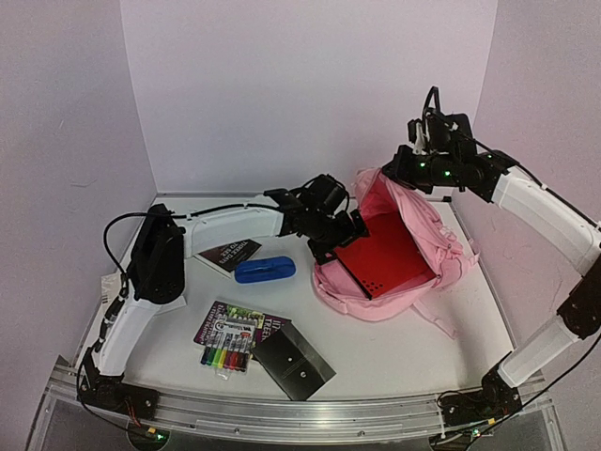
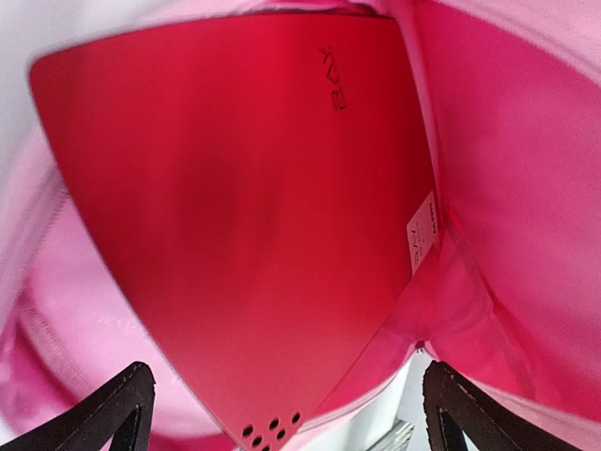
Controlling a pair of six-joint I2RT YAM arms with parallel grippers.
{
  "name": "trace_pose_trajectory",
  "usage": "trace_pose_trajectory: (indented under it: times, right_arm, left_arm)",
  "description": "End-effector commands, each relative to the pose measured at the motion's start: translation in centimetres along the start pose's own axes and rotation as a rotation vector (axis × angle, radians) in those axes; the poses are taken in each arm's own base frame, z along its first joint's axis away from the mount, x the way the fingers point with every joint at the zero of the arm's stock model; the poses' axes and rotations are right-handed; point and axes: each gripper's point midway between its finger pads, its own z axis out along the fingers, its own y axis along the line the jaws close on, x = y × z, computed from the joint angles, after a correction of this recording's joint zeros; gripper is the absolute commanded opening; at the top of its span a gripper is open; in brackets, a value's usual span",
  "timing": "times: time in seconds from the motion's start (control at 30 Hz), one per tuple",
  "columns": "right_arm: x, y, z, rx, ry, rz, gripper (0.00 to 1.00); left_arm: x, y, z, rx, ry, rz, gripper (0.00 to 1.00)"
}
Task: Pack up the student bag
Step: Place the files in the student bag.
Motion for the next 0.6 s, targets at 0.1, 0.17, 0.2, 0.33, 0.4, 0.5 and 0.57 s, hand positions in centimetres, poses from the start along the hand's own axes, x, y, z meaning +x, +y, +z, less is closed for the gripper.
trace_pose_trajectory:
  times: [0.1, 0.17, 0.2, 0.33, 0.4, 0.5, 0.57]
  right_arm:
    - [-5.5, 1.7, -2.1, -0.058, -0.196, -0.055, 0.00]
    - [-5.5, 1.7, -2.5, -0.075, -0.193, -0.067, 0.00]
    - [-5.4, 1.8, -2.7, -0.082, -0.189, -0.075, 0.00]
    - [-4.1, 2.1, -3.0, -0.120, -0.150, -0.106, 0.00]
    - [-3.1, 2.1, -2.6, -0.137, -0.117, -0.108, 0.00]
    - [-1.0, 1.5, -1.7, -0.143, -0.051, -0.103, 0.00]
    - [0.7, 0.7, -0.8, -0.129, -0.005, -0.097, 0.00]
  left_arm:
    - [-2.9, -0.3, -9.0, -0.116, -0.125, 0.233, 1.00]
    - [-3.5, 0.2, -10.1, -0.107, -0.138, 0.281, 0.99]
    - [-3.7, 0.6, -10.4, -0.109, -0.140, 0.312, 0.99]
    - [-4.4, 2.9, -10.2, -0.136, -0.113, 0.347, 0.91]
    - [-4.4, 3.5, -9.2, -0.147, -0.103, 0.395, 0.85]
    - [-4.0, 4.6, -7.4, -0.163, -0.069, 0.443, 0.78]
    - [-3.4, 5.1, -6.5, -0.163, -0.032, 0.463, 0.73]
